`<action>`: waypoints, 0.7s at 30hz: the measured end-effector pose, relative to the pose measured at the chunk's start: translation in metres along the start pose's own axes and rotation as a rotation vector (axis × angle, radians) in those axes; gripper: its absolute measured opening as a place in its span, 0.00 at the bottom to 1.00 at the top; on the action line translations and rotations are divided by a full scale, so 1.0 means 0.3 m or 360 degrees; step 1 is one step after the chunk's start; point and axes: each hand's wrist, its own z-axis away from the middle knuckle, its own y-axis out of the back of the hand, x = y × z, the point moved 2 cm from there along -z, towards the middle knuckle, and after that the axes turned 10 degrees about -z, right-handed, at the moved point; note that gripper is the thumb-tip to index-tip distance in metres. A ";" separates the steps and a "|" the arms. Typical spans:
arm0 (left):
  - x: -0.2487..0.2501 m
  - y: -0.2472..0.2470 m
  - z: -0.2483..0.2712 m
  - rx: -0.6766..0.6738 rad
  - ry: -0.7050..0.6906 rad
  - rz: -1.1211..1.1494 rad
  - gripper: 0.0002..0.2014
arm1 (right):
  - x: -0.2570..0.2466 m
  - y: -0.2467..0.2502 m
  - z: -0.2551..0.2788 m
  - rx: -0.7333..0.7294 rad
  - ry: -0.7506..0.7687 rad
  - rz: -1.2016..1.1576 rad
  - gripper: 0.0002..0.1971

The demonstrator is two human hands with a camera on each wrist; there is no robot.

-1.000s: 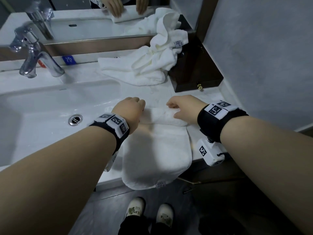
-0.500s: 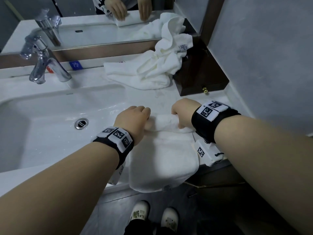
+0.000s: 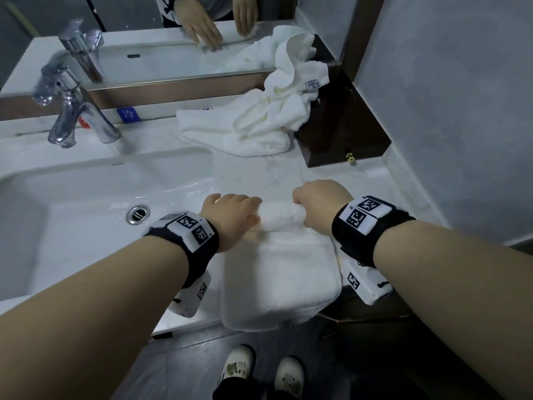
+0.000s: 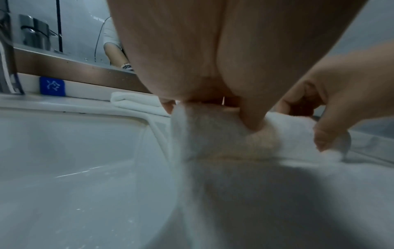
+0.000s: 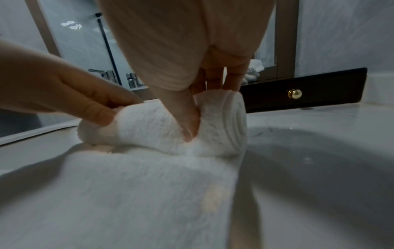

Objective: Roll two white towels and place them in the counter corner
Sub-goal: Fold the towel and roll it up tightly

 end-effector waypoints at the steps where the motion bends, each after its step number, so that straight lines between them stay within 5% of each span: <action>1: 0.006 0.012 -0.005 -0.0016 -0.0006 -0.0026 0.18 | 0.001 -0.002 0.003 0.0014 0.0012 -0.0012 0.15; 7: 0.039 0.055 -0.037 -0.0148 -0.0009 0.0015 0.16 | 0.014 -0.022 0.009 0.0135 0.0078 -0.0041 0.15; 10: 0.057 0.039 -0.045 -0.0076 0.0040 -0.0197 0.17 | 0.025 -0.031 0.007 0.0300 0.0151 -0.0031 0.12; 15: 0.067 0.016 -0.064 0.0046 0.0132 -0.0380 0.25 | 0.029 -0.079 0.029 0.0514 0.0197 -0.0014 0.21; 21: 0.087 -0.004 -0.050 0.0138 0.0180 -0.0503 0.29 | 0.048 -0.067 0.046 0.0426 0.0159 -0.0265 0.10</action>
